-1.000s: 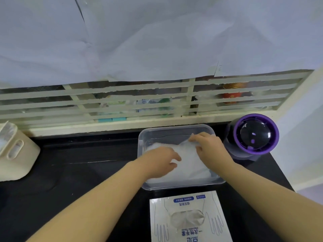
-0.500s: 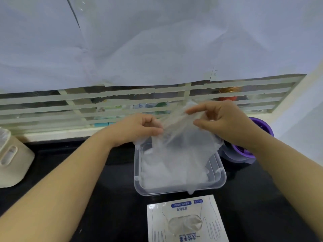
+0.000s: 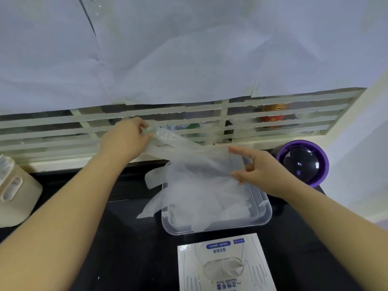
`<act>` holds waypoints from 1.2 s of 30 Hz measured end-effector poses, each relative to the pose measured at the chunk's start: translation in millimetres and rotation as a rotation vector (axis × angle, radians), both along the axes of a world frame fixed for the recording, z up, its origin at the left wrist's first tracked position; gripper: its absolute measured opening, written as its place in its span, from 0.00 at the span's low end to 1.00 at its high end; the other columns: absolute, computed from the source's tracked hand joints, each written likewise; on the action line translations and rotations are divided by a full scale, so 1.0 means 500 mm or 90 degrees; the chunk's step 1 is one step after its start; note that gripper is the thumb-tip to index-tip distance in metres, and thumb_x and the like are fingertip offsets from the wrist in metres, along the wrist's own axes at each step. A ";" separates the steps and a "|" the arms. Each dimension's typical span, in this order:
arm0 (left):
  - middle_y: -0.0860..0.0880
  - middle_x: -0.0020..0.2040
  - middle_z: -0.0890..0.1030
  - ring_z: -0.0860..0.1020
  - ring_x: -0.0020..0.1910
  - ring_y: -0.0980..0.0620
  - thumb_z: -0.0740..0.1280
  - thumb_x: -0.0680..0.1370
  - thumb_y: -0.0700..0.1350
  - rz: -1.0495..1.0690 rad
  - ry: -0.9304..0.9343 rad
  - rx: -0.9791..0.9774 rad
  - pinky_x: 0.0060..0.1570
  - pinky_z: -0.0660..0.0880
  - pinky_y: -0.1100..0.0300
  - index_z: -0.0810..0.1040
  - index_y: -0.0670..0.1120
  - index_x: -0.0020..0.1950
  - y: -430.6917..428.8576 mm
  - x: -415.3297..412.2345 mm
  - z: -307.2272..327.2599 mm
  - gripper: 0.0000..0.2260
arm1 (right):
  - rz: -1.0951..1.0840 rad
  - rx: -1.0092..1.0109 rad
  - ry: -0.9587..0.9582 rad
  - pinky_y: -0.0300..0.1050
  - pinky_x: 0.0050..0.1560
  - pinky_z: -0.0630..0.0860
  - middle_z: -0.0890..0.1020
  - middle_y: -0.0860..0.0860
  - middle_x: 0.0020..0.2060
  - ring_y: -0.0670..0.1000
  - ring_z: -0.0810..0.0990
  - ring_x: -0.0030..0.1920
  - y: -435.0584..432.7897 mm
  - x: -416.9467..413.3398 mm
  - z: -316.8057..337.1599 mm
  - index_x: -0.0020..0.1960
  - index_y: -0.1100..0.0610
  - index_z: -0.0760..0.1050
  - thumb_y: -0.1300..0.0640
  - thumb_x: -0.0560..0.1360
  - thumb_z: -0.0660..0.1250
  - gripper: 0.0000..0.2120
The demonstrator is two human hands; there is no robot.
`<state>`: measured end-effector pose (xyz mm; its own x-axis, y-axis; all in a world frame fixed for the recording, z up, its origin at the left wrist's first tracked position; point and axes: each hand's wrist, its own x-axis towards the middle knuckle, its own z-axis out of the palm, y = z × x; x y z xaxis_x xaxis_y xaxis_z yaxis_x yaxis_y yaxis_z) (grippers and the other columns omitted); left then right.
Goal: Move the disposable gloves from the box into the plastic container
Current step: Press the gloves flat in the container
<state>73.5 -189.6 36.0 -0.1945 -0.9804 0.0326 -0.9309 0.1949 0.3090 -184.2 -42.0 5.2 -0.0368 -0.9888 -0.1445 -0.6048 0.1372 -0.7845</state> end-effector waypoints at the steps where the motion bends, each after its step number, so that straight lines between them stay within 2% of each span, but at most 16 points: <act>1: 0.45 0.62 0.75 0.77 0.53 0.43 0.65 0.79 0.48 0.006 -0.022 -0.079 0.51 0.72 0.50 0.75 0.48 0.64 0.008 -0.001 -0.006 0.14 | 0.001 0.005 0.013 0.35 0.43 0.79 0.66 0.44 0.72 0.43 0.83 0.39 0.000 0.000 -0.012 0.75 0.48 0.60 0.61 0.75 0.69 0.33; 3: 0.43 0.63 0.74 0.77 0.53 0.42 0.66 0.78 0.44 -0.058 0.002 -0.259 0.53 0.71 0.47 0.75 0.46 0.65 0.038 -0.018 -0.012 0.15 | -0.003 0.016 0.037 0.37 0.45 0.80 0.68 0.45 0.71 0.44 0.83 0.39 0.001 -0.002 -0.038 0.76 0.47 0.59 0.61 0.75 0.69 0.34; 4: 0.44 0.63 0.74 0.77 0.53 0.44 0.65 0.78 0.43 -0.122 0.019 -0.295 0.53 0.72 0.49 0.76 0.46 0.65 0.060 -0.035 -0.011 0.15 | -0.007 0.024 0.048 0.41 0.45 0.81 0.72 0.47 0.68 0.47 0.83 0.40 0.000 -0.003 -0.051 0.76 0.47 0.58 0.61 0.75 0.69 0.34; 5: 0.46 0.64 0.73 0.76 0.54 0.48 0.64 0.79 0.43 -0.209 0.031 -0.262 0.53 0.73 0.54 0.75 0.47 0.65 0.084 -0.053 -0.013 0.14 | -0.014 0.035 0.057 0.46 0.45 0.81 0.77 0.48 0.63 0.52 0.83 0.40 0.000 -0.003 -0.060 0.76 0.46 0.58 0.61 0.75 0.69 0.35; 7: 0.53 0.68 0.71 0.73 0.60 0.55 0.61 0.81 0.47 -0.390 -0.018 -0.047 0.59 0.72 0.61 0.72 0.52 0.69 0.133 -0.091 -0.038 0.16 | -0.023 0.062 0.073 0.50 0.43 0.81 0.83 0.50 0.47 0.57 0.82 0.40 -0.001 -0.001 -0.073 0.76 0.46 0.57 0.61 0.75 0.70 0.35; 9: 0.54 0.73 0.67 0.69 0.68 0.54 0.61 0.81 0.52 -0.489 -0.133 0.130 0.67 0.67 0.58 0.68 0.54 0.73 0.162 -0.117 -0.085 0.19 | -0.014 0.081 0.115 0.41 0.40 0.80 0.83 0.49 0.45 0.50 0.81 0.35 -0.002 0.002 -0.081 0.77 0.47 0.56 0.60 0.75 0.69 0.35; 11: 0.52 0.76 0.63 0.65 0.72 0.50 0.62 0.80 0.55 -0.490 -0.225 0.207 0.70 0.63 0.53 0.64 0.54 0.75 0.169 -0.125 -0.133 0.24 | 0.002 0.094 0.177 0.31 0.37 0.74 0.79 0.53 0.58 0.41 0.78 0.34 -0.005 0.009 -0.086 0.77 0.48 0.54 0.60 0.76 0.68 0.36; 12: 0.51 0.76 0.62 0.64 0.73 0.48 0.62 0.80 0.56 -0.482 -0.246 0.226 0.71 0.63 0.51 0.63 0.54 0.76 0.168 -0.127 -0.152 0.25 | 0.014 0.097 0.205 0.31 0.40 0.73 0.74 0.53 0.66 0.40 0.78 0.37 -0.006 0.012 -0.090 0.78 0.49 0.53 0.59 0.76 0.68 0.36; 15: 0.49 0.77 0.59 0.62 0.74 0.46 0.62 0.80 0.57 -0.476 -0.265 0.265 0.70 0.63 0.49 0.61 0.55 0.77 0.163 -0.133 -0.187 0.26 | 0.048 0.120 0.270 0.39 0.56 0.73 0.60 0.50 0.76 0.48 0.80 0.54 -0.011 0.021 -0.100 0.78 0.51 0.49 0.60 0.77 0.67 0.37; 19: 0.48 0.78 0.58 0.61 0.74 0.45 0.62 0.80 0.56 -0.483 -0.279 0.286 0.71 0.61 0.49 0.61 0.54 0.77 0.157 -0.145 -0.210 0.26 | 0.085 0.140 0.349 0.42 0.63 0.70 0.58 0.52 0.77 0.53 0.72 0.67 -0.019 0.029 -0.112 0.79 0.55 0.47 0.65 0.77 0.63 0.37; 24: 0.48 0.77 0.57 0.61 0.73 0.45 0.62 0.80 0.56 -0.474 -0.288 0.324 0.70 0.62 0.49 0.60 0.54 0.77 0.151 -0.156 -0.236 0.26 | 0.117 0.174 0.474 0.44 0.56 0.76 0.52 0.57 0.77 0.56 0.75 0.63 -0.023 0.042 -0.121 0.79 0.56 0.45 0.66 0.76 0.64 0.39; 26: 0.48 0.78 0.56 0.60 0.74 0.45 0.61 0.81 0.56 -0.473 -0.286 0.343 0.70 0.62 0.50 0.60 0.54 0.77 0.152 -0.158 -0.245 0.26 | 0.117 0.139 0.560 0.48 0.59 0.74 0.49 0.60 0.77 0.59 0.70 0.67 -0.018 0.054 -0.108 0.78 0.54 0.49 0.62 0.76 0.66 0.37; 28: 0.49 0.79 0.54 0.58 0.75 0.46 0.61 0.81 0.56 -0.474 -0.285 0.355 0.71 0.61 0.50 0.60 0.55 0.77 0.153 -0.159 -0.251 0.25 | 0.127 0.076 0.613 0.50 0.64 0.69 0.55 0.60 0.75 0.59 0.65 0.69 -0.021 0.070 -0.095 0.75 0.54 0.59 0.58 0.76 0.67 0.30; 31: 0.49 0.79 0.52 0.58 0.75 0.45 0.62 0.81 0.55 -0.470 -0.269 0.357 0.72 0.61 0.50 0.60 0.55 0.77 0.154 -0.158 -0.259 0.25 | 0.178 0.143 0.503 0.48 0.60 0.71 0.65 0.56 0.68 0.57 0.69 0.65 -0.031 0.095 -0.113 0.72 0.57 0.64 0.54 0.77 0.67 0.25; 33: 0.48 0.79 0.51 0.58 0.75 0.45 0.64 0.80 0.55 -0.455 -0.238 0.366 0.72 0.61 0.50 0.60 0.53 0.78 0.156 -0.157 -0.263 0.28 | 0.208 0.269 0.442 0.49 0.62 0.71 0.63 0.57 0.69 0.58 0.70 0.65 -0.035 0.105 -0.147 0.73 0.58 0.59 0.50 0.76 0.68 0.32; 36: 0.47 0.80 0.48 0.55 0.76 0.44 0.66 0.78 0.55 -0.431 -0.228 0.367 0.73 0.60 0.50 0.54 0.50 0.79 0.156 -0.154 -0.266 0.34 | 0.200 0.367 0.431 0.52 0.68 0.66 0.58 0.59 0.73 0.60 0.63 0.70 -0.041 0.104 -0.190 0.77 0.61 0.47 0.45 0.75 0.68 0.43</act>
<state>-3.4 -111.8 -96.8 -0.6303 -0.5037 -0.5908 -0.7348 0.6326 0.2446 -132.3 -62.4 -89.7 -0.0358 -0.7498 -0.6607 -0.9825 0.1475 -0.1141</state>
